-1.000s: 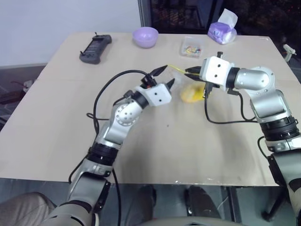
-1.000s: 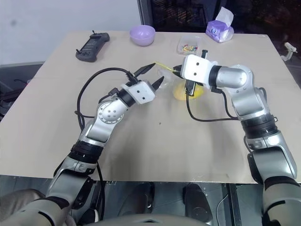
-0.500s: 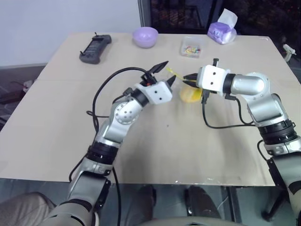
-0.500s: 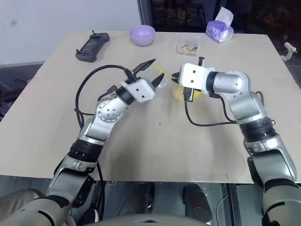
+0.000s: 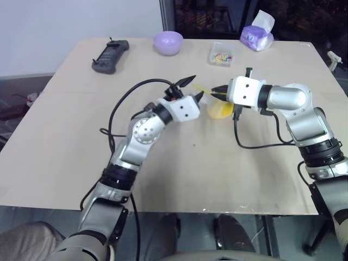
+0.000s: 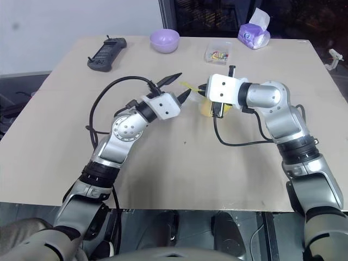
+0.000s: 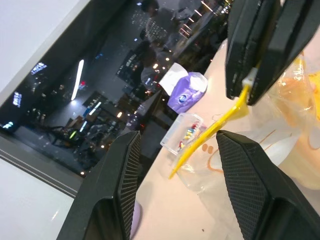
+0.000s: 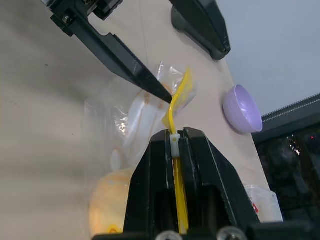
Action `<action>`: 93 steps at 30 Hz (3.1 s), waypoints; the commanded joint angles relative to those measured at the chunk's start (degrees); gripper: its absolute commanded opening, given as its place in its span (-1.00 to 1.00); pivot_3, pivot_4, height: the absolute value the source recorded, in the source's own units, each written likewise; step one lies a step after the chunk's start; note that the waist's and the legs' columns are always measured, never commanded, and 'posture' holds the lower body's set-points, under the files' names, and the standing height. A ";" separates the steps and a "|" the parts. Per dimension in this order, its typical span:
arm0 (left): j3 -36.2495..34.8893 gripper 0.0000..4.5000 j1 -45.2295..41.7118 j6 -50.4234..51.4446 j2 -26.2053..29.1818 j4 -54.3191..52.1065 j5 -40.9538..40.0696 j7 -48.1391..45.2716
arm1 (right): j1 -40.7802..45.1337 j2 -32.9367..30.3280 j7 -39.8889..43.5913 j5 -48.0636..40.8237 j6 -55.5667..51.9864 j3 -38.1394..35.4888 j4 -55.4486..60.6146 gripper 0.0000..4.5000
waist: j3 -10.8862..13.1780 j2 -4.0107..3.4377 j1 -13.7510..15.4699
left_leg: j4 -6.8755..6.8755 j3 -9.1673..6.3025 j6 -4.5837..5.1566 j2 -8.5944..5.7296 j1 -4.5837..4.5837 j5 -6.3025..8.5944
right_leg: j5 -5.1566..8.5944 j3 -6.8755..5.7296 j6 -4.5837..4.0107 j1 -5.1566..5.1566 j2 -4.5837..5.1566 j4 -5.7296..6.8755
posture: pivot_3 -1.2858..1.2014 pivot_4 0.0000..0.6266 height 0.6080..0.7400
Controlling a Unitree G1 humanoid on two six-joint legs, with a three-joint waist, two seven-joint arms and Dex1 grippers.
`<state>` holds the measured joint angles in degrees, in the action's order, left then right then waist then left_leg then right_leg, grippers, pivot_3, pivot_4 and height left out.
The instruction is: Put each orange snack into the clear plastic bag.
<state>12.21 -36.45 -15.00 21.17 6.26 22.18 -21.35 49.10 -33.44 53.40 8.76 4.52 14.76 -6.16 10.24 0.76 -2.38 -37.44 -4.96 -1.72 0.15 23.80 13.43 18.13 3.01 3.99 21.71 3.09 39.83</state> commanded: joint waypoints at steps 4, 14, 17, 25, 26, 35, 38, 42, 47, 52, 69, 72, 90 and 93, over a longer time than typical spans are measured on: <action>0.38 0.14 0.48 0.37 -0.02 -1.15 -1.26 -1.55 | 0.36 -1.18 -0.08 0.24 2.10 -0.90 1.94 -1.00 | 0.00 0.00 0.00 | 0.00 0.00 0.00 0.00 0.00 0.00 | 0.00 0.00 0.00 0.00 0.00 0.00 | 0.03 -0.52 1.00; -0.38 0.14 0.85 4.04 -0.02 -5.10 -4.47 -5.53 | -0.50 -2.88 0.83 0.19 4.65 -0.72 2.11 -1.00 | 0.00 0.00 0.00 | 0.00 0.00 0.00 0.00 0.00 0.00 | 0.00 0.00 0.00 0.00 0.00 0.00 | 0.03 -0.52 1.00; -0.83 0.14 0.74 5.87 0.10 -7.14 -5.87 -6.88 | -0.73 -3.13 1.34 0.45 5.37 -0.54 2.31 -1.00 | 0.00 0.00 -0.01 | 0.00 0.00 0.00 0.00 0.00 0.00 | 0.00 0.00 0.00 -0.01 0.00 0.00 | 0.03 -0.52 1.00; -0.79 0.14 0.87 9.25 1.09 -10.30 -7.41 -9.37 | -0.68 -3.31 1.39 1.80 8.37 0.15 1.92 -1.00 | 0.00 0.00 0.00 | 0.00 0.00 0.00 0.01 -0.01 0.00 | 0.00 0.00 0.00 -0.01 0.00 0.00 | 0.03 -0.52 1.00; -0.74 0.14 0.91 9.43 1.12 -10.29 -7.43 -9.44 | -0.63 -3.28 1.31 1.90 8.54 0.16 1.87 -1.00 | 0.00 0.00 0.00 | 0.00 0.00 0.00 0.01 -0.01 0.00 | 0.00 0.00 0.00 -0.01 0.00 0.00 | 0.03 -0.52 1.00; -0.48 -0.89 0.78 10.15 1.07 -9.81 -7.57 -10.23 | -0.64 -3.13 1.33 2.21 9.00 -0.01 2.06 -1.00 | 0.00 0.00 0.00 | 0.00 0.00 0.00 0.01 -0.01 0.00 | 0.00 0.00 0.00 -0.01 0.00 0.00 | 0.03 -0.52 1.00; -0.35 -0.95 0.70 10.21 0.91 -9.79 -7.49 -10.24 | -0.65 -3.17 1.32 2.15 9.03 -0.06 2.04 -1.00 | 0.00 0.00 -0.01 | 0.00 0.00 0.00 0.01 -0.01 0.00 | 0.00 0.00 0.00 -0.01 0.00 -0.01 | 0.03 -0.52 1.00; -0.23 -0.95 0.90 10.15 0.83 -9.82 -7.32 -10.12 | -0.74 -3.11 1.31 2.13 8.96 -0.02 1.97 -1.00 | 0.00 0.00 0.00 | 0.00 0.00 0.00 0.01 -0.01 0.00 | 0.00 0.00 0.00 -0.01 0.00 0.00 | 0.03 -0.52 1.00; -0.23 -0.95 0.92 10.00 0.74 -9.71 -6.87 -9.58 | -0.49 -2.60 0.37 2.05 8.41 -0.52 1.95 -1.00 | 0.00 0.00 -0.01 | 0.00 0.00 0.00 0.01 -0.01 0.00 | 0.00 0.00 0.00 -0.01 0.00 0.00 | 0.03 -0.52 1.00; -0.18 -1.00 1.30 9.68 0.99 -9.68 -6.51 -9.11 | -0.46 -2.86 0.83 1.79 7.30 -0.61 2.20 -0.29 | 0.00 0.00 0.00 | 0.00 0.00 0.00 0.01 -0.01 0.00 | 0.00 0.00 0.00 -0.01 0.00 0.00 | 0.03 -0.52 1.00; 0.36 -1.00 4.75 5.38 2.58 -9.70 -5.67 -8.81 | -1.99 -2.31 0.56 -4.11 -2.48 -3.22 7.59 0.53 | 0.00 0.00 0.03 | 0.00 -0.01 0.01 0.01 -0.01 0.00 | 0.00 0.00 0.00 -0.01 0.00 0.00 | 0.03 -0.52 1.00; 0.40 -1.00 5.19 4.74 2.71 -9.60 -5.44 -8.73 | -2.38 -2.63 0.98 -4.86 -3.23 -3.45 8.24 0.53 | 0.00 0.00 0.04 | 0.00 -0.01 0.01 0.01 -0.01 0.01 | 0.00 0.00 0.00 -0.02 0.00 0.00 | 0.03 -0.52 1.00; 0.85 -1.00 6.91 3.37 3.69 -11.92 -3.64 -8.58 | -4.15 -3.11 3.55 -4.23 -3.21 -1.53 9.38 -0.01 | 0.00 0.00 0.03 | 0.00 0.00 0.03 0.01 -0.01 0.02 | 0.00 0.00 0.00 -0.02 0.00 0.00 | 0.03 -0.52 1.00; 1.00 -1.00 7.02 2.99 3.86 -12.15 -3.12 -8.58 | -4.00 -2.81 3.53 -4.00 -3.13 -1.35 9.07 -0.33 | 0.00 0.00 0.01 | 0.00 0.00 0.03 0.01 -0.01 0.02 | 0.00 0.00 0.00 -0.02 0.00 0.00 | 0.03 -0.52 1.00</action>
<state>13.30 -29.29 -10.70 24.65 -3.23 18.72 -30.74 44.75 -36.14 57.02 4.82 0.63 13.68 1.21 10.24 0.76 -2.37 -37.44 -4.97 -1.69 0.16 23.79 13.45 18.13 3.00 3.99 21.70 3.08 39.83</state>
